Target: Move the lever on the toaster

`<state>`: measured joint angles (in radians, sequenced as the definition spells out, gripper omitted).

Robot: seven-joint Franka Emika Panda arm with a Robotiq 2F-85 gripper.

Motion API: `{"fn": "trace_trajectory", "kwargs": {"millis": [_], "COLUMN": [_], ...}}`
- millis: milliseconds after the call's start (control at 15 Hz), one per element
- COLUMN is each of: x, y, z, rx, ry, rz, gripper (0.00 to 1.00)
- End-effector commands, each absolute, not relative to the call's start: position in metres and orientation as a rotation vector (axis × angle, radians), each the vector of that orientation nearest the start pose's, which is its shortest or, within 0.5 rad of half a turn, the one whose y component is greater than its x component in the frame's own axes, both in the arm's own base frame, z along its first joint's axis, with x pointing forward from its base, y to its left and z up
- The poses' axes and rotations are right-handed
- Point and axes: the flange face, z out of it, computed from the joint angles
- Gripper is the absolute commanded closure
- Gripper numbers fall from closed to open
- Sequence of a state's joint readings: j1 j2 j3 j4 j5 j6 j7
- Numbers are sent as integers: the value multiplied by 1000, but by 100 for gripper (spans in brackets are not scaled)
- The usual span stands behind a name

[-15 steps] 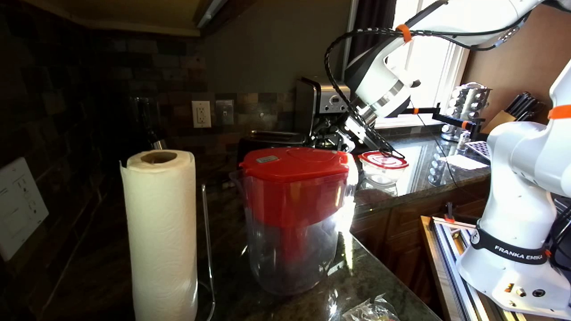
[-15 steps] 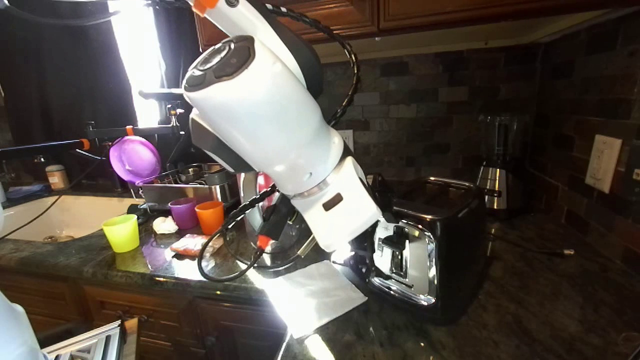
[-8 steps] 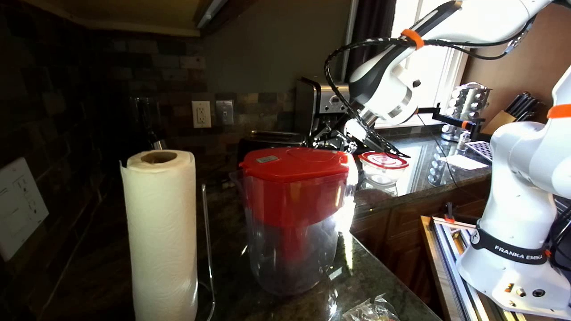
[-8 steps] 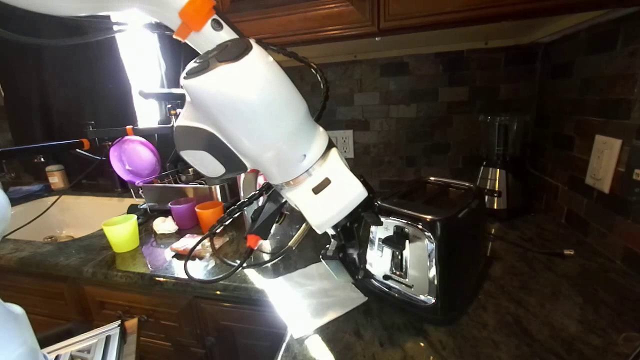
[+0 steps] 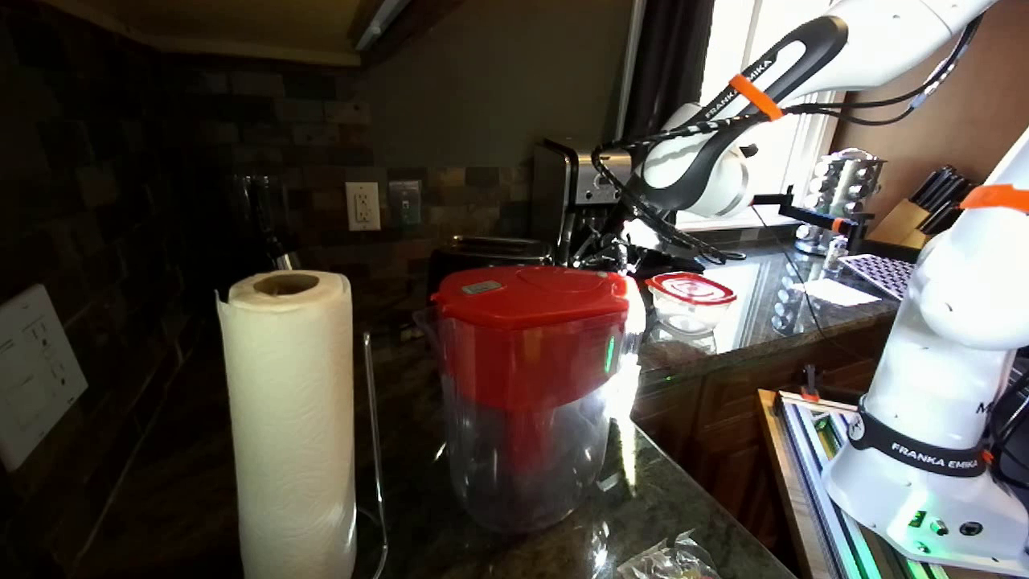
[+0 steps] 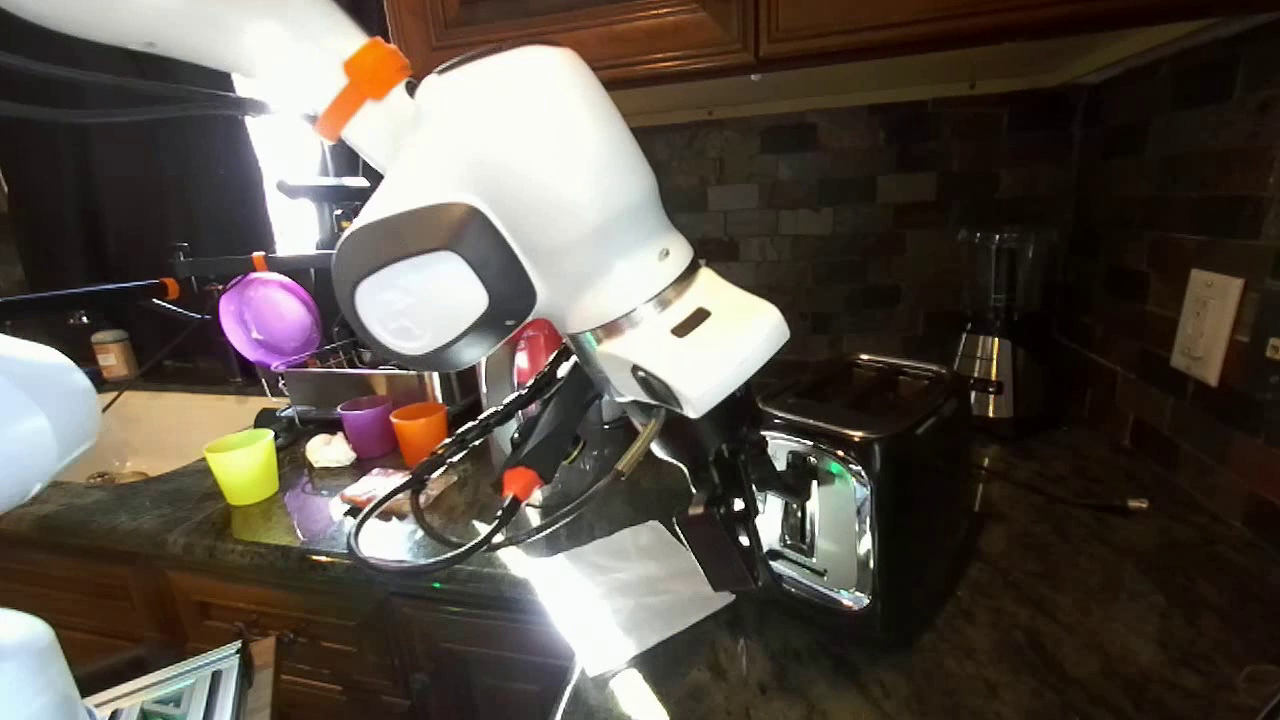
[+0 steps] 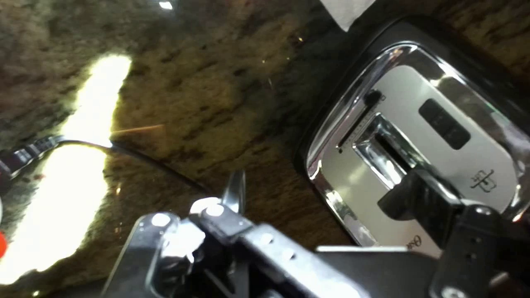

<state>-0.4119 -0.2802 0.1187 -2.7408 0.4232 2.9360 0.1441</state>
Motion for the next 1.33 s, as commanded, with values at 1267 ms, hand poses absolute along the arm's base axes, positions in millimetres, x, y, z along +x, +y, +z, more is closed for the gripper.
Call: {"fn": "trace_trajectory", "kwargs": {"millis": [1267], "x": [338], "y": [-105], "z": [449], "rx": [-3068], "ry": [799], "rz": [-429], "gripper": [0]}}
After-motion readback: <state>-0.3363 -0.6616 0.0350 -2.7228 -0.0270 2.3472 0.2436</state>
